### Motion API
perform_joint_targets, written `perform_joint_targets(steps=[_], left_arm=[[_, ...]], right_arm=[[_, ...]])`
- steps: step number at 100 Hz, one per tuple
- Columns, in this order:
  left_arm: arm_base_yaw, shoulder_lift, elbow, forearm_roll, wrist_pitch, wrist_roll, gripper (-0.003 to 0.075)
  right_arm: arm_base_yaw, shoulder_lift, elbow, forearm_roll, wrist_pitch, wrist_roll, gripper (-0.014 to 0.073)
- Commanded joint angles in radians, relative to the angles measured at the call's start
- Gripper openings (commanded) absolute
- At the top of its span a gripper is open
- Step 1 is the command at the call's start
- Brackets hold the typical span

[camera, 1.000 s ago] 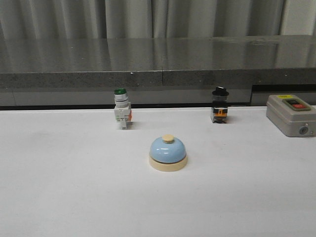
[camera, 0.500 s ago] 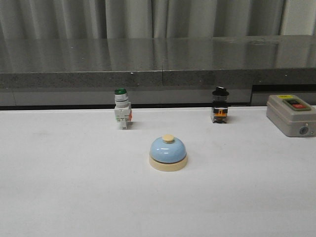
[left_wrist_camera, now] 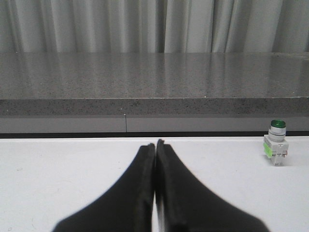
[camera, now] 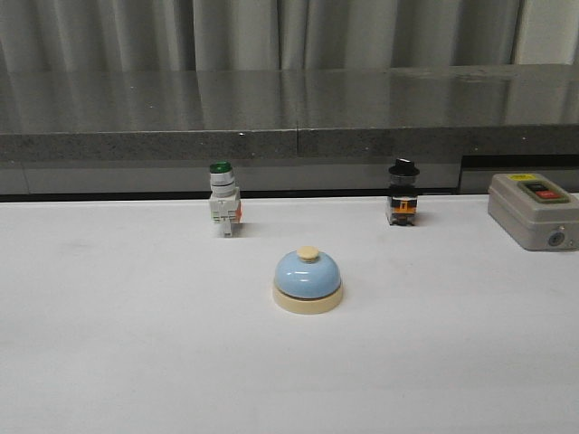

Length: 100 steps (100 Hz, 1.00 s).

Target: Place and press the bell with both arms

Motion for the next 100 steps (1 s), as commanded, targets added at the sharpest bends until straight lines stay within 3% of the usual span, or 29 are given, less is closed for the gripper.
perform_joint_targets(steps=[1, 100], left_arm=[[0.003, -0.029, 0.040, 0.001, -0.093, -0.007, -0.0020], [0.003, -0.029, 0.040, 0.001, -0.093, -0.007, -0.0020]], right_arm=[[-0.007, 0.008, -0.016, -0.001, -0.087, -0.004, -0.0060], [-0.007, 0.010, -0.021, -0.001, -0.101, -0.004, -0.0060]])
